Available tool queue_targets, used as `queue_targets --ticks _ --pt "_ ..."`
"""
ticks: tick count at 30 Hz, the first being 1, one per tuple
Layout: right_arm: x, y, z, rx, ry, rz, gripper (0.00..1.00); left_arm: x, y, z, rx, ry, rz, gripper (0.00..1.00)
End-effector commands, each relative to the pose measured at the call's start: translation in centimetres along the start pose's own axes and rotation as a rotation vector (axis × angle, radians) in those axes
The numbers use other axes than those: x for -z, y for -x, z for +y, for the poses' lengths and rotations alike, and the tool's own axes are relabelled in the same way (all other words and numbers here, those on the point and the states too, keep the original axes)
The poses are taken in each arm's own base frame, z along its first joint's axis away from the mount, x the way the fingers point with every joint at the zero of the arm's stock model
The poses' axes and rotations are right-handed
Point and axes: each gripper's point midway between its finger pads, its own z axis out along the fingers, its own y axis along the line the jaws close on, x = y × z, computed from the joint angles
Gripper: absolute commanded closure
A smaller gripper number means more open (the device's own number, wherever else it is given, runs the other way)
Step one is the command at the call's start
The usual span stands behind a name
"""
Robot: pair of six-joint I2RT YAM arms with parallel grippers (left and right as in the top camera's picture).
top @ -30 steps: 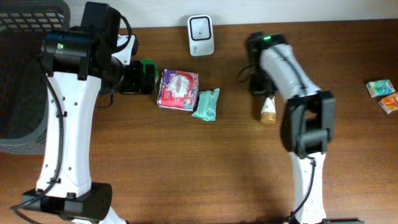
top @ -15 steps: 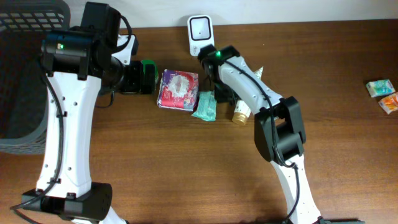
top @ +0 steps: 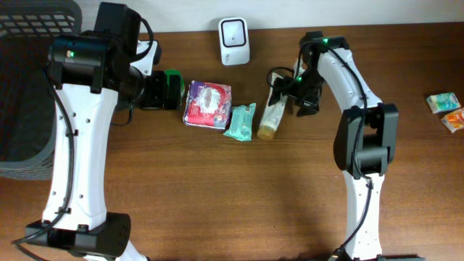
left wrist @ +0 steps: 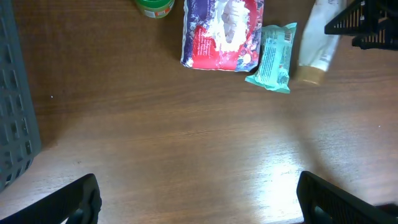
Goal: Scan the item barcode
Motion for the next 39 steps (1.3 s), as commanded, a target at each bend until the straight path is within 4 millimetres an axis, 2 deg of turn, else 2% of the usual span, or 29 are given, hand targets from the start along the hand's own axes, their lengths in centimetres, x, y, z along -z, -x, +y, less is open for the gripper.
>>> queue_targets --ticks 1,5,6,8,9,10,11,14,18,20,22,24,28,32,34,37,39 --pt "0.1 -0.3 0.7 -0.003 0.029 0.009 0.07 0.6 -0.1 0.0 -0.015 -0.002 -0.018 0.01" --pt "0.6 -0.4 1.3 0.014 0.025 -0.007 0.08 0.6 -0.1 0.0 -0.015 -0.002 -0.018 0.01" --pt "1.2 -0.4 2.0 0.034 0.029 -0.030 0.11 0.6 -0.1 0.0 -0.015 -0.002 -0.018 0.01" --pt "1.4 -0.1 1.9 0.038 -0.026 -0.066 0.14 0.6 -0.1 0.0 -0.015 -0.002 -0.018 0.01" --pt "1.4 0.1 1.5 0.029 -0.067 -0.080 0.28 0.6 -0.1 0.0 -0.015 -0.002 -0.018 0.01" --pt "1.2 0.0 1.6 0.039 -0.090 -0.083 0.87 0.6 -0.1 -0.2 -0.020 -0.004 -0.017 0.01" --pt "1.1 0.0 1.8 0.045 -0.089 -0.084 0.96 0.6 -0.1 -0.1 -0.020 -0.003 -0.017 0.01" --pt "1.1 -0.2 2.6 0.064 -0.091 -0.089 0.96 0.6 -0.1 -0.1 -0.019 -0.003 -0.017 0.01" --pt "3.2 0.5 3.7 0.081 -0.081 -0.134 0.96 0.6 -0.1 -0.2 -0.021 -0.004 -0.017 0.01" --pt "3.5 0.7 3.2 0.079 -0.117 -0.151 0.96 0.6 -0.1 -0.2 -0.021 -0.004 -0.017 0.01" --pt "3.8 0.9 1.7 0.070 -0.200 -0.166 0.96 0.6 -0.1 -0.2 -0.021 -0.004 -0.017 0.01" --pt "3.8 0.5 1.0 0.054 -0.220 -0.146 0.96 0.6 -0.1 -0.2 -0.021 -0.004 -0.017 0.01" --pt "2.7 0.2 2.6 0.084 -0.180 -0.133 0.96 0.6 -0.1 -0.2 -0.021 -0.004 -0.017 0.01" --pt "0.5 -0.1 2.9 0.099 -0.199 -0.096 0.96 0.6 -0.1 -0.2 -0.021 -0.004 -0.017 0.01" --pt "-1.1 -0.1 2.8 0.101 -0.205 -0.068 0.96 0.6 -0.1 -0.2 -0.021 -0.004 -0.017 0.01" --pt "-3.4 -0.1 3.7 0.133 -0.206 -0.057 0.96 0.6 -0.1 -0.2 -0.021 -0.004 -0.017 0.01" --pt "-5.6 -0.3 5.2 0.176 -0.207 -0.056 0.96 0.6 -0.1 -0.2 -0.021 -0.004 -0.017 0.01"
